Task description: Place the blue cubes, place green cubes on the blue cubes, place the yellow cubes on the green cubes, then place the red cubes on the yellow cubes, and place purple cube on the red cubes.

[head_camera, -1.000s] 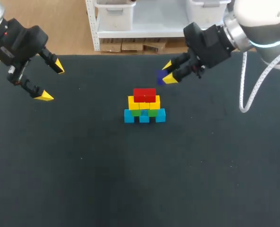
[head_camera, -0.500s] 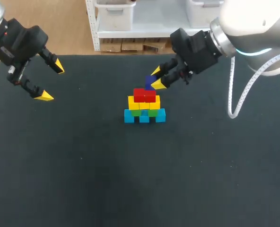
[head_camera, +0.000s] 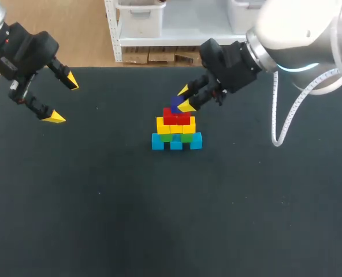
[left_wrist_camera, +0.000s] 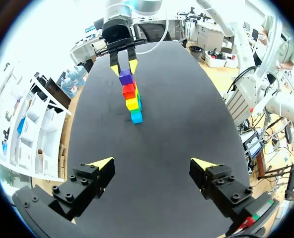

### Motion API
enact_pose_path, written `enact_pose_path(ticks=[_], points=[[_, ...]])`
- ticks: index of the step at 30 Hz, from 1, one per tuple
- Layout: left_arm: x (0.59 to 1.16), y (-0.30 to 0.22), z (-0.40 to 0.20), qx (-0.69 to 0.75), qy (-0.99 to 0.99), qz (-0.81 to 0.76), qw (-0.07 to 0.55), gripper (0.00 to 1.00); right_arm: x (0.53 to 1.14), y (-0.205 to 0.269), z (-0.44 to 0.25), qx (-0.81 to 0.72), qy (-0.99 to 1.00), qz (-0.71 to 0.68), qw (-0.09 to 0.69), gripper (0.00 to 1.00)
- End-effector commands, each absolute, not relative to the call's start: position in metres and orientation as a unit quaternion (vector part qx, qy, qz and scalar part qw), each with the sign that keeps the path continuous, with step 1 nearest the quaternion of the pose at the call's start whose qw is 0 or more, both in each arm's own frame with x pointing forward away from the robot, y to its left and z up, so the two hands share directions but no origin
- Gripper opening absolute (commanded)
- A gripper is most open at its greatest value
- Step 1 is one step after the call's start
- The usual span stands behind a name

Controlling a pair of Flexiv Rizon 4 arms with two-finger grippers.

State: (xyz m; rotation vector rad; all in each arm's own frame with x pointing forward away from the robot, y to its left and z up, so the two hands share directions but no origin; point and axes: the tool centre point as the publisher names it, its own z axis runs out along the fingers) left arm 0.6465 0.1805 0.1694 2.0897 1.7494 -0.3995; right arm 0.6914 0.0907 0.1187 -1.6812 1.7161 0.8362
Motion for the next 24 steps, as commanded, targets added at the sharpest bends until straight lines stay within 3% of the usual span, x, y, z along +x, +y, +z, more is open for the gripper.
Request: enact_pose_path(ticks=[1, 24], points=[[0.6467, 0.1818, 0.1688, 0.745, 0.622, -0.143, 0.194, 1.0, 0.6921, 0.0912, 0.1186, -0.632, 0.647, 0.312, 0.292, 0.0], [0.6467, 0.1818, 0.1688, 0.745, 0.622, -0.143, 0.194, 1.0, 0.6909, 0.0916, 0.1143, -0.633, 0.648, 0.313, 0.285, 0.0]])
